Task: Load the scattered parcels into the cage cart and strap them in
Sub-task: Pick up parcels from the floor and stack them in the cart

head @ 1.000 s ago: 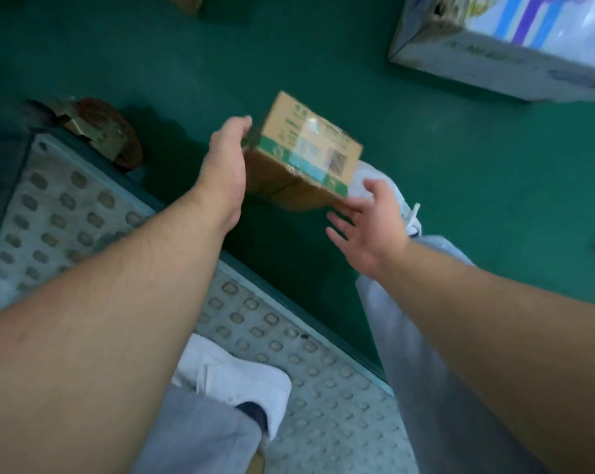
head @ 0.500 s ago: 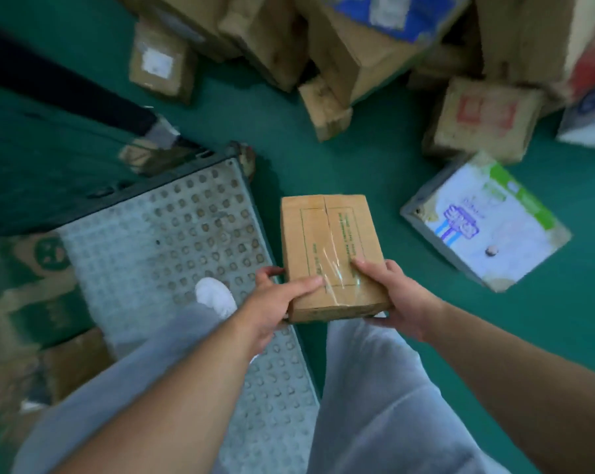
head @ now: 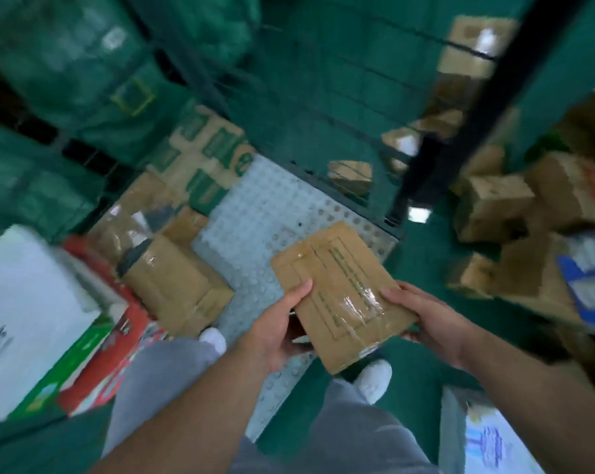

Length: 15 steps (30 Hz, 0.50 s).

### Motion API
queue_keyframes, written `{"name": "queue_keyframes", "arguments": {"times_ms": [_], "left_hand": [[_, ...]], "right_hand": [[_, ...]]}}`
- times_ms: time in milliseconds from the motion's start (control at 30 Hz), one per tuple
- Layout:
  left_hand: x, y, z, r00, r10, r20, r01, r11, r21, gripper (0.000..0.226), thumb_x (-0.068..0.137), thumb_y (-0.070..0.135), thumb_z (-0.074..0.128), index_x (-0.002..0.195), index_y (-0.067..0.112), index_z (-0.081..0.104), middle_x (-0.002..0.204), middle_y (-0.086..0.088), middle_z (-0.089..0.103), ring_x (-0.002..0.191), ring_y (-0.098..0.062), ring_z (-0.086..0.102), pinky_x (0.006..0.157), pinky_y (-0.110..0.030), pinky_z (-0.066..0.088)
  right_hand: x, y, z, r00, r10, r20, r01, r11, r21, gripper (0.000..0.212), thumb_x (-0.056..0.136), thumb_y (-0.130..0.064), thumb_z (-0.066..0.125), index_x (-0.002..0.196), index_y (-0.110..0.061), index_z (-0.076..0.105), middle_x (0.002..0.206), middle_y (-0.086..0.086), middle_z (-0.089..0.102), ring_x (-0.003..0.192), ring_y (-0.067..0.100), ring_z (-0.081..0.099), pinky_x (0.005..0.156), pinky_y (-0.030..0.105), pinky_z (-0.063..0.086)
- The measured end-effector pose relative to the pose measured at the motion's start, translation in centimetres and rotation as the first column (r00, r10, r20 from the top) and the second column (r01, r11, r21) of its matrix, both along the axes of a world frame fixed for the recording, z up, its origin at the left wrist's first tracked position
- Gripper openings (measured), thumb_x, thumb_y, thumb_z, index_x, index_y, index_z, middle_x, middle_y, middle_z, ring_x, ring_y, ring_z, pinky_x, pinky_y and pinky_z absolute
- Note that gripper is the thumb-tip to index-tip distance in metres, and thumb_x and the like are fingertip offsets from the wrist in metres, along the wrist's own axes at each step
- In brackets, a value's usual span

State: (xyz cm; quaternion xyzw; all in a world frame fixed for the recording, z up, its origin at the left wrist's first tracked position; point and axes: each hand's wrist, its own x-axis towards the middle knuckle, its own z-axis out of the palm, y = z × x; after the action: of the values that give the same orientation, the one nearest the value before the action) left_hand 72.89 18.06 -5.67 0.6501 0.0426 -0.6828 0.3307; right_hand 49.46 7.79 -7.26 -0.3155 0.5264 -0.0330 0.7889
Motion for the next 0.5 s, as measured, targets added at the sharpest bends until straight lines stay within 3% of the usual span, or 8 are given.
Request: {"name": "queue_keyframes", "arguments": {"times_ms": [133,300,400,500], "left_hand": [[8.6,5.3,3.1,0.921,0.384,0.066,-0.384,0.923,-0.007,0.053,0.075,0.055,0.076,0.116,0.022,0.071,0.109,-0.009,0.078,0.109,-0.028,0.072,0.104,-0.055,0.051],[17.5,13.7,6.4,0.667,0.741,0.071,-0.743,0.67,-0.013,0.072,0.068,0.058,0.077,0.122,0.012,0.07,0.109,-0.012,0.078,0.102,-0.026,0.072,0.087,-0.045,0.057],[21.1,18.3,7.5,0.473,0.881,-0.006,-0.879,0.471,-0.069,0.079,0.068,0.062,0.076,0.126,0.009,0.069,0.122,-0.016,0.073,0.115,-0.032,0.068,0.094,-0.049,0.057],[25.6,23.4,7.4,0.16,0.977,-0.141,-0.983,0.145,-0.111,0.074,0.069,0.061,0.077,0.116,0.004,0.07,0.111,-0.018,0.072,0.107,-0.036,0.068,0.096,-0.053,0.055]], "right_hand": [[12.5,0.5,1.9,0.997,0.067,0.046,-0.066,0.998,-0.007,0.094,0.047,-0.068,0.089,0.13,-0.031,0.065,0.122,-0.001,0.071,0.107,0.018,0.066,0.087,0.035,0.049],[27.2,5.1,5.8,0.951,0.266,0.155,-0.263,0.964,-0.04,0.102,0.047,-0.066,0.09,0.137,-0.032,0.058,0.119,0.0,0.062,0.111,0.025,0.062,0.097,0.048,0.054],[33.9,8.7,7.6,0.927,0.333,0.174,-0.317,0.942,-0.111,0.101,0.065,-0.056,0.09,0.15,-0.044,0.037,0.13,-0.005,0.059,0.122,0.025,0.06,0.105,0.054,0.049],[40.2,12.6,7.5,0.896,0.428,0.12,-0.409,0.899,-0.159,0.07,0.088,-0.042,0.071,0.15,-0.038,0.036,0.125,-0.011,0.056,0.125,0.026,0.055,0.106,0.052,0.047]]}}
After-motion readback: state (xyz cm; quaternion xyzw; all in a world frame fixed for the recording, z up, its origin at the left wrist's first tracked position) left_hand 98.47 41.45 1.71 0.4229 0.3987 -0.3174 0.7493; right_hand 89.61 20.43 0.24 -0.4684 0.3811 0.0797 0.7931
